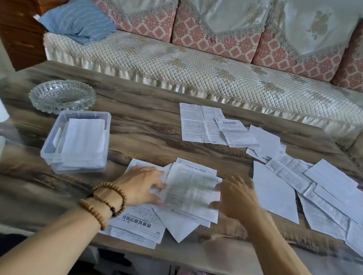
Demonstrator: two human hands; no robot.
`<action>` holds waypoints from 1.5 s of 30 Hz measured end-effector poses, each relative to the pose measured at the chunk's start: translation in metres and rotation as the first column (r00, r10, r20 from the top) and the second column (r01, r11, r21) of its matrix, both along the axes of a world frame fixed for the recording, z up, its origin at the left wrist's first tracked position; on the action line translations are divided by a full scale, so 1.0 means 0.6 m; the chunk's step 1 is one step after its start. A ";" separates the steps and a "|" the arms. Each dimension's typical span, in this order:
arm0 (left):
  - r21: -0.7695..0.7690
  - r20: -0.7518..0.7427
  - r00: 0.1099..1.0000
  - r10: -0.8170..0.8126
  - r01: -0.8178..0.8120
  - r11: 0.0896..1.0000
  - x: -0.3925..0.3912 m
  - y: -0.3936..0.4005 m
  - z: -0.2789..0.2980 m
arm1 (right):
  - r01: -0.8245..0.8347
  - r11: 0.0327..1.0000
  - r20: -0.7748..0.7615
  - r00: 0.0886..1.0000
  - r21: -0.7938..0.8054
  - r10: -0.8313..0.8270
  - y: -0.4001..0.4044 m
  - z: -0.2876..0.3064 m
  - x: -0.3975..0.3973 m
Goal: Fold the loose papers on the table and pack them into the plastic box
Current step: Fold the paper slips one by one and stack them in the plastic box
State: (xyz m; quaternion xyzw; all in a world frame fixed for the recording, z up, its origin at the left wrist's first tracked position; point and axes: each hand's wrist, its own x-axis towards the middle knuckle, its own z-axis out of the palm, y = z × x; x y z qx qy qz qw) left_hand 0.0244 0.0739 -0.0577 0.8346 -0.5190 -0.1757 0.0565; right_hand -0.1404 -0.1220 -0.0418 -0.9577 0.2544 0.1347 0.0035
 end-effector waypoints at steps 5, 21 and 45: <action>-0.143 0.110 0.970 0.219 -0.202 0.969 -0.029 0.063 0.008 | -0.030 0.968 0.070 0.997 0.249 0.013 -0.008 0.006 0.115; 0.065 0.048 0.693 0.719 -0.721 0.690 -0.043 0.016 0.013 | 0.063 0.980 0.012 0.998 0.186 -0.066 -0.019 -0.005 0.135; -0.122 -0.427 0.823 0.374 -0.463 0.878 -0.036 0.016 0.009 | -0.223 0.916 0.464 0.884 0.334 0.046 0.043 -0.008 0.090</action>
